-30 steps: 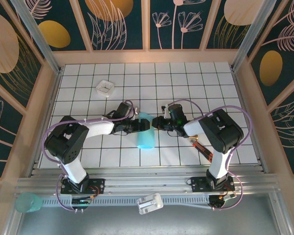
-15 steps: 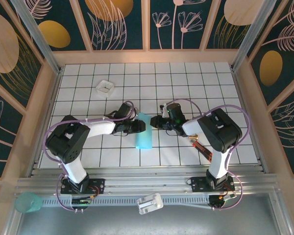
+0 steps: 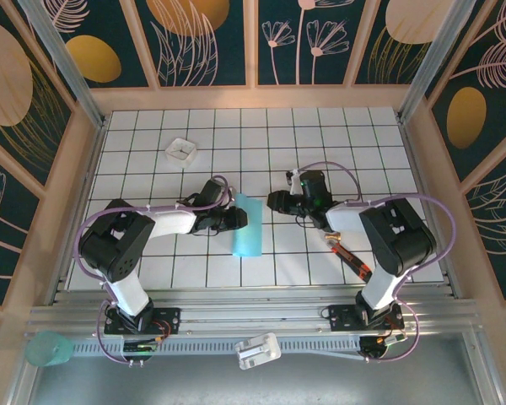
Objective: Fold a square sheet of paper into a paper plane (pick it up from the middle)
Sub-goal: First fold the square sheet of paper in half at the center of the table, then hold the square sheet of paper at the center of the table.
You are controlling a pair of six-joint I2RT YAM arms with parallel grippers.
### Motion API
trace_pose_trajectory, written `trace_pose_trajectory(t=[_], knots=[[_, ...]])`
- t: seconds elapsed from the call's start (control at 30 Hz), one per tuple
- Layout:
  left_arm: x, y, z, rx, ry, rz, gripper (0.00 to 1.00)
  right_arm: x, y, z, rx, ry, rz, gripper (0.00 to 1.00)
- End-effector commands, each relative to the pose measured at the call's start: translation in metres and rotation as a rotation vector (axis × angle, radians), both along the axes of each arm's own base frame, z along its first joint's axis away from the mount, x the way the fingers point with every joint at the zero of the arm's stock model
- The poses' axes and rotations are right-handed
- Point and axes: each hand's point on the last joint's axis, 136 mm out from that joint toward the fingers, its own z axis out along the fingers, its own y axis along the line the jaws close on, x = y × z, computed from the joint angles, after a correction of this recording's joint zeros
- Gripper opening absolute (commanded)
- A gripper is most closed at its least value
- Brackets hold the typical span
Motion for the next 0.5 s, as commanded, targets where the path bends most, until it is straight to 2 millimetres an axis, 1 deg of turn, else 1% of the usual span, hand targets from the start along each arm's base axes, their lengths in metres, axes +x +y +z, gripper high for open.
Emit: trace_pose_trajectory(t=[0.0, 0.07, 0.2, 0.37, 0.47], knots=[[-0.022, 0.005, -0.023, 0.031, 0.098, -0.021, 0.35, -0.008, -0.011, -0.005, -0.058, -0.006, 0.002, 0.28], [-0.022, 0.006, -0.024, 0.050, 0.097, -0.027, 0.35, -0.009, -0.013, -0.005, -0.068, -0.006, -0.001, 0.29], [-0.022, 0.012, -0.030, 0.102, 0.105, -0.043, 0.39, -0.009, -0.021, -0.007, -0.114, -0.019, -0.017, 0.33], [-0.022, 0.014, -0.034, 0.141, 0.116, -0.055, 0.41, -0.008, -0.032, -0.008, -0.176, -0.038, -0.047, 0.34], [-0.025, 0.014, -0.037, 0.158, 0.126, -0.069, 0.43, -0.007, -0.035, -0.007, -0.186, -0.042, -0.057, 0.34]])
